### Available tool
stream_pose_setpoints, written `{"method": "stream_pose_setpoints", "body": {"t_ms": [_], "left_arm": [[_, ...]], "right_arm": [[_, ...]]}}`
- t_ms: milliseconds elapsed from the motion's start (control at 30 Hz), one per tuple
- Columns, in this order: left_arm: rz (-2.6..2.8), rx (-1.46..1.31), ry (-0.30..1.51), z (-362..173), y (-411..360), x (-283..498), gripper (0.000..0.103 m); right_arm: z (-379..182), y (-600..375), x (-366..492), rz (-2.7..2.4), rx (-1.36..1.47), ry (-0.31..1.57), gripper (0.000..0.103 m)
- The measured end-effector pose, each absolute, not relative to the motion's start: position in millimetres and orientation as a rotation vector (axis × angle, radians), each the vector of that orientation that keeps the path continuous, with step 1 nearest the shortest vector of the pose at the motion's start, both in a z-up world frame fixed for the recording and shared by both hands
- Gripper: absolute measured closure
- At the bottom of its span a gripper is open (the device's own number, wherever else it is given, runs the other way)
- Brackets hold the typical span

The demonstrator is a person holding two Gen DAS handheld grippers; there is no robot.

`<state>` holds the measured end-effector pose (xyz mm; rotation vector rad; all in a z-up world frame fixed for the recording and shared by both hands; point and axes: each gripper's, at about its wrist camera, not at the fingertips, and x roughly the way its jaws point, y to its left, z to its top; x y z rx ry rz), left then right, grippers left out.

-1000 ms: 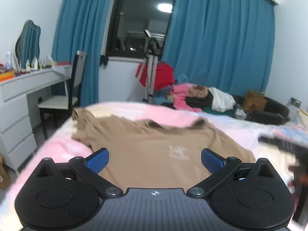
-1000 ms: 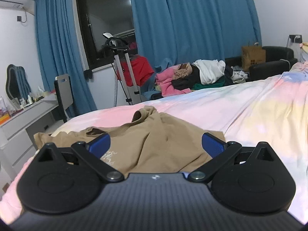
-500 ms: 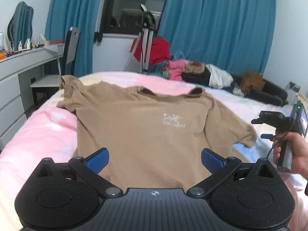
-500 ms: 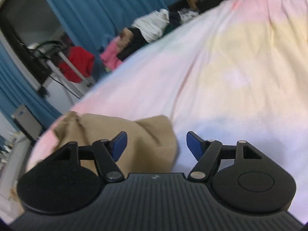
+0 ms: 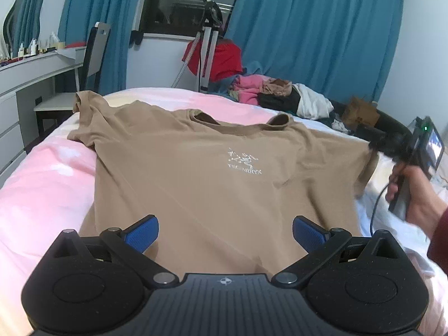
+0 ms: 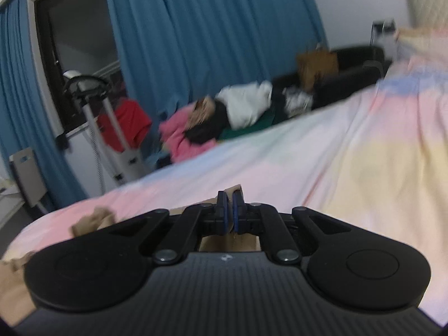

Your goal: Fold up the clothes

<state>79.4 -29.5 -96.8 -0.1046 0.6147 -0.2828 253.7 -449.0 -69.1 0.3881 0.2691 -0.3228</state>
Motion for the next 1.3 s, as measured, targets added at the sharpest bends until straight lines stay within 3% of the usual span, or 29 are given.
{"method": "stream_pose_setpoints", "body": {"t_ms": [233,400,433,467,533,600,1000,1300], "left_arm": [[-0.305,-0.065,0.619,-102,-40,83,0.0],[-0.296,-0.065,0.614,-101,-39,90,0.0],[-0.289,-0.063,0.607,-100,-39,90,0.0],[-0.284,-0.062,0.604,-100,-38,90,0.0],[-0.275,-0.064,0.606,-100,-35,89,0.0],[-0.267,-0.076,0.616,-100,-31,88,0.0],[-0.225,-0.145,0.645,-97,-17,81,0.0],[-0.229,-0.197,0.676,-103,-12,88,0.0]], "right_arm": [[-79,-488,272,-0.388,0.488,0.247,0.095],[-95,-493,268,-0.385,0.586,0.31,0.088],[-96,-493,265,-0.376,0.611,0.316,0.072],[-96,-492,262,-0.367,0.637,0.323,0.044],[-98,-489,244,-0.315,0.697,0.301,0.012],[-100,-486,226,-0.26,0.757,0.298,0.014],[-150,-436,228,-0.045,1.11,0.712,0.014],[-159,-439,237,-0.155,1.084,0.42,0.014]]}}
